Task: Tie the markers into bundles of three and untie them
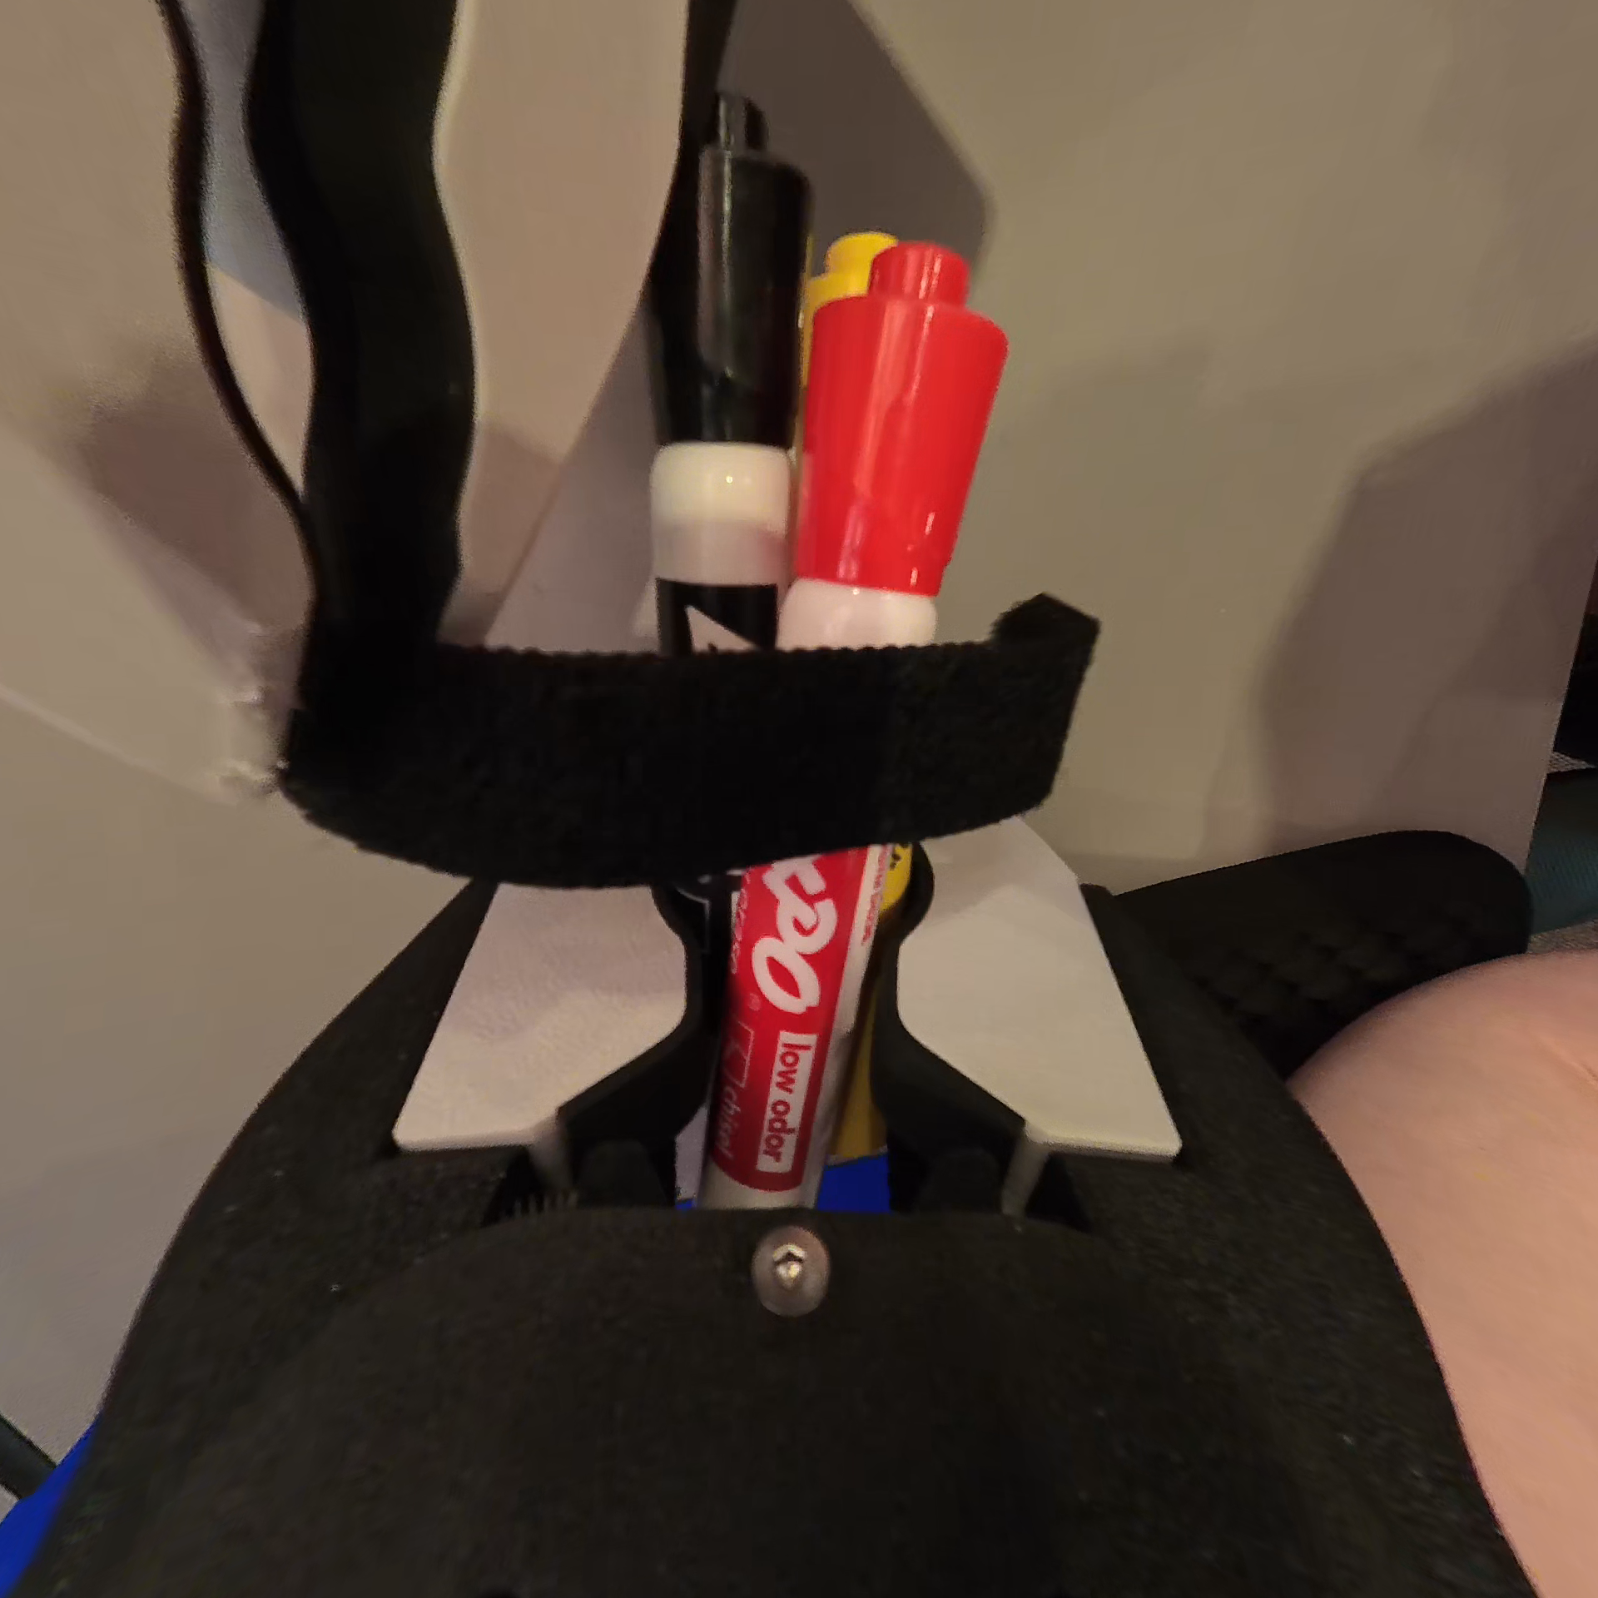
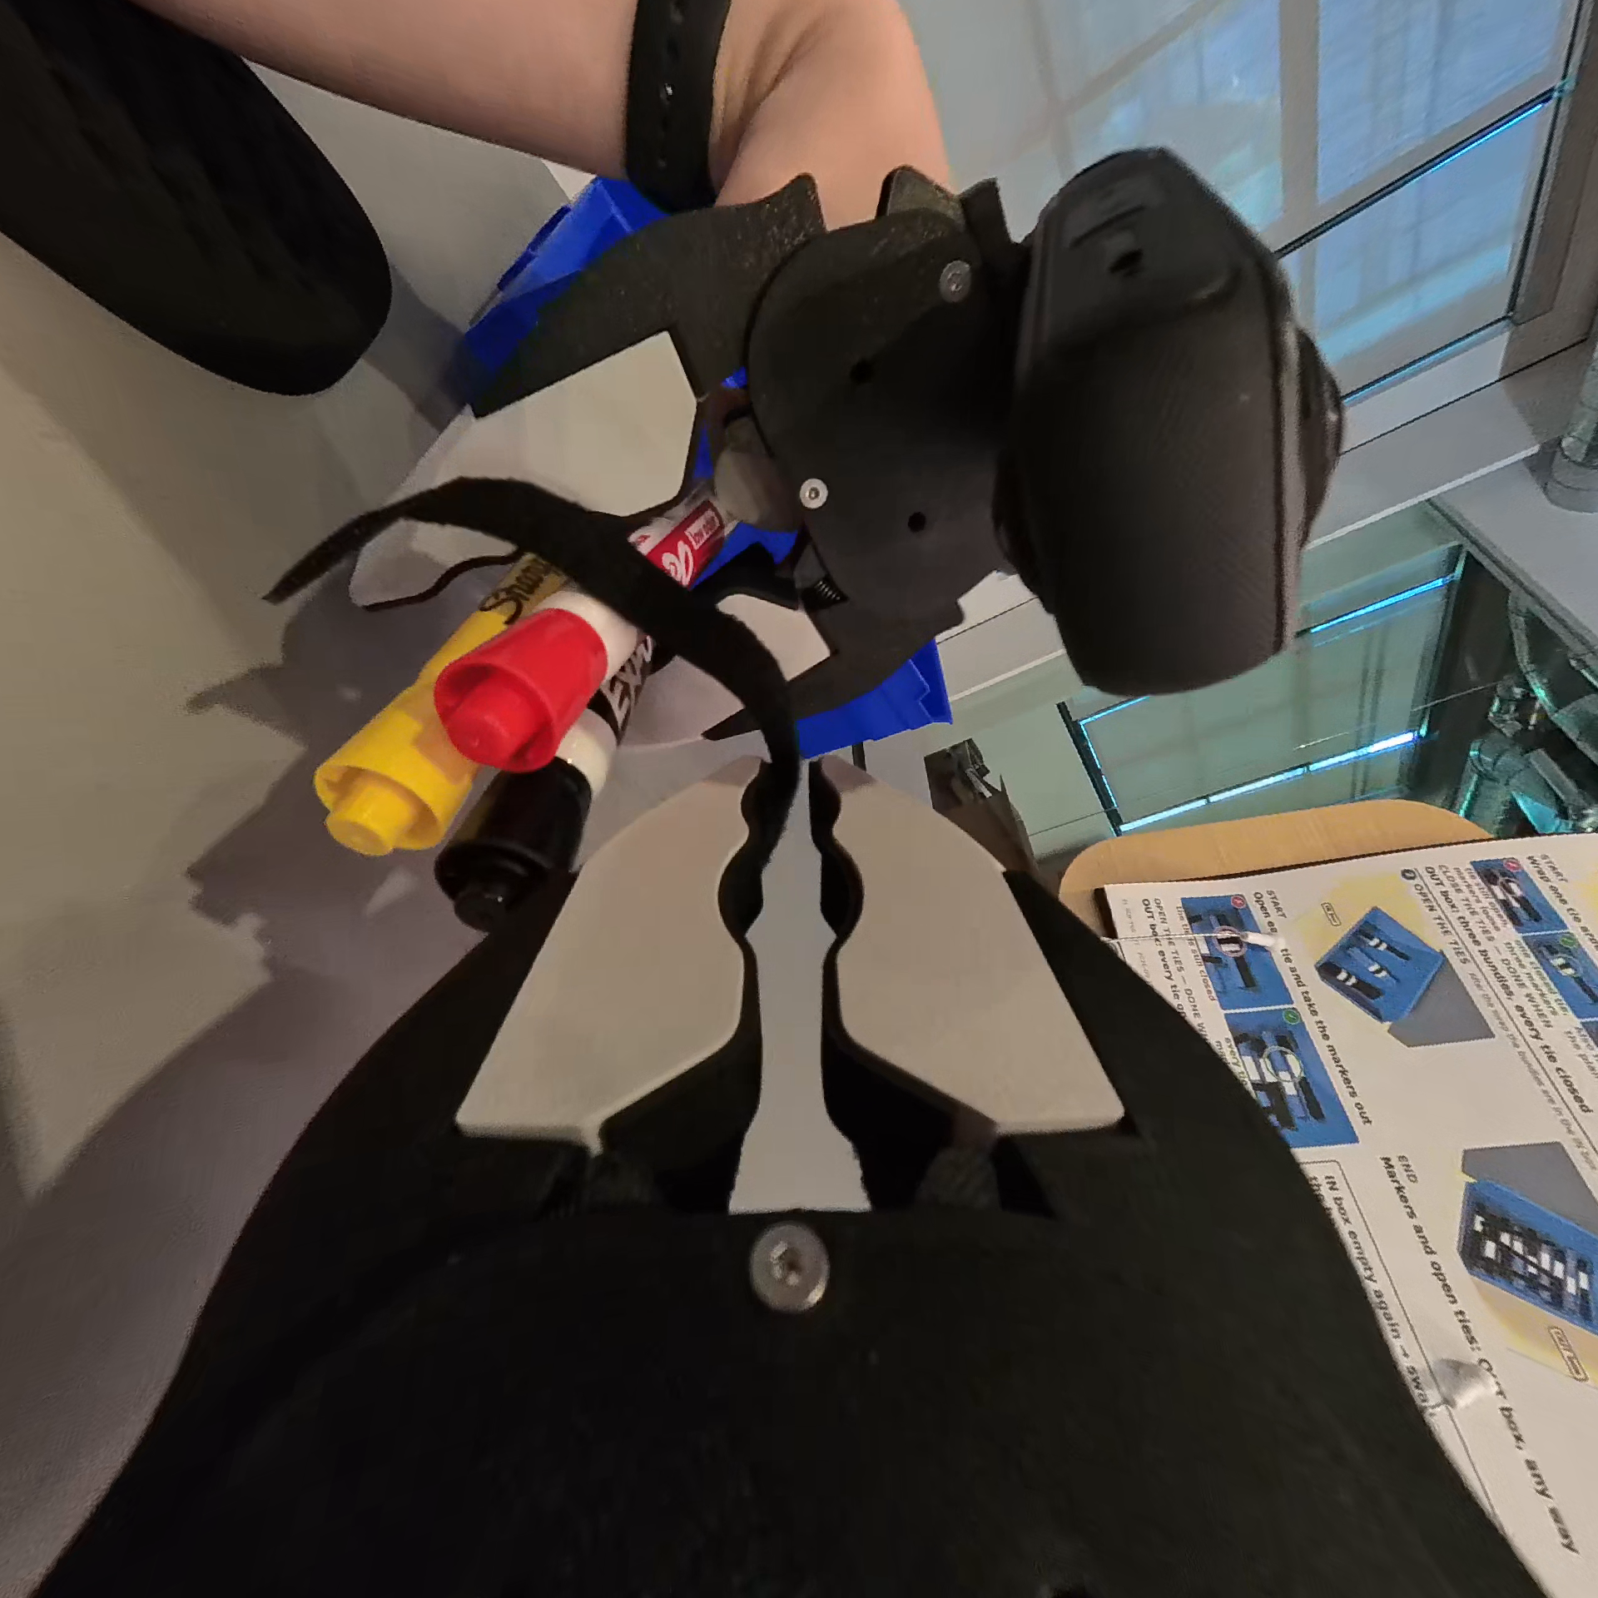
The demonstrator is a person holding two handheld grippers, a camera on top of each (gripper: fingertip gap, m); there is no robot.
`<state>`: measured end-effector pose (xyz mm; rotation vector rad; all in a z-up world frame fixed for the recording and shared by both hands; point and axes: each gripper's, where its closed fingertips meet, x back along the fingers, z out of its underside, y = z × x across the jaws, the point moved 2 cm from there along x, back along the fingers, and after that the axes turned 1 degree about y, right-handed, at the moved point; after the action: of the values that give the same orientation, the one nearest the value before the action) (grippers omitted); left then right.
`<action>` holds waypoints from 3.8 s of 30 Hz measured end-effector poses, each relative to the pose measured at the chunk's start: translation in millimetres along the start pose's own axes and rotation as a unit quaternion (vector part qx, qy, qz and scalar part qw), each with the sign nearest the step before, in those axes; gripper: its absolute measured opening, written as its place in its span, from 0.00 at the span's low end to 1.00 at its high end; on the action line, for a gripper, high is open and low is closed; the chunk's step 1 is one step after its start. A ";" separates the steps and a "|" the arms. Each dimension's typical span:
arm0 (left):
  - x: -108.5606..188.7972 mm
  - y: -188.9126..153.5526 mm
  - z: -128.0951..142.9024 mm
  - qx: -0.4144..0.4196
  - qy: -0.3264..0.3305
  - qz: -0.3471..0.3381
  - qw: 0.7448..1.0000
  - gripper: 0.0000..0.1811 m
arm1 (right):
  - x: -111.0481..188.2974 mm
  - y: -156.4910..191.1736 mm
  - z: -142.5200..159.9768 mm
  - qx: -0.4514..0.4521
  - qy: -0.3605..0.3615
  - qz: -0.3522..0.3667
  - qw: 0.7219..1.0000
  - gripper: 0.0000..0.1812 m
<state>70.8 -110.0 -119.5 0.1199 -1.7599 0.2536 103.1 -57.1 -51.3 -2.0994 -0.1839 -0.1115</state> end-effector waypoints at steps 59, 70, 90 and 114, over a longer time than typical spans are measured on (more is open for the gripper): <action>17.6 -25.9 -15.0 -0.047 -0.041 0.017 0.998 0.24 | 6.9 0.5 -39.4 0.271 0.009 0.079 0.959 0.09; 20.1 -19.8 -15.3 -0.066 -0.020 -0.035 0.997 0.24 | 5.8 -0.6 -38.8 0.284 0.015 0.093 0.954 0.13; 24.6 -19.7 -20.9 -0.088 -0.030 -0.059 0.994 0.24 | 18.0 -12.5 -55.3 0.335 0.059 0.045 0.939 0.13; 7.5 -15.8 -40.9 -0.109 -0.080 -0.013 0.991 0.23 | 23.7 -6.6 -35.5 0.171 0.123 -0.096 0.973 0.13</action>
<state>111.8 -115.3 -102.9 0.0050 -1.9316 0.0310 125.1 -82.4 -24.0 -1.7034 -0.2373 -0.4251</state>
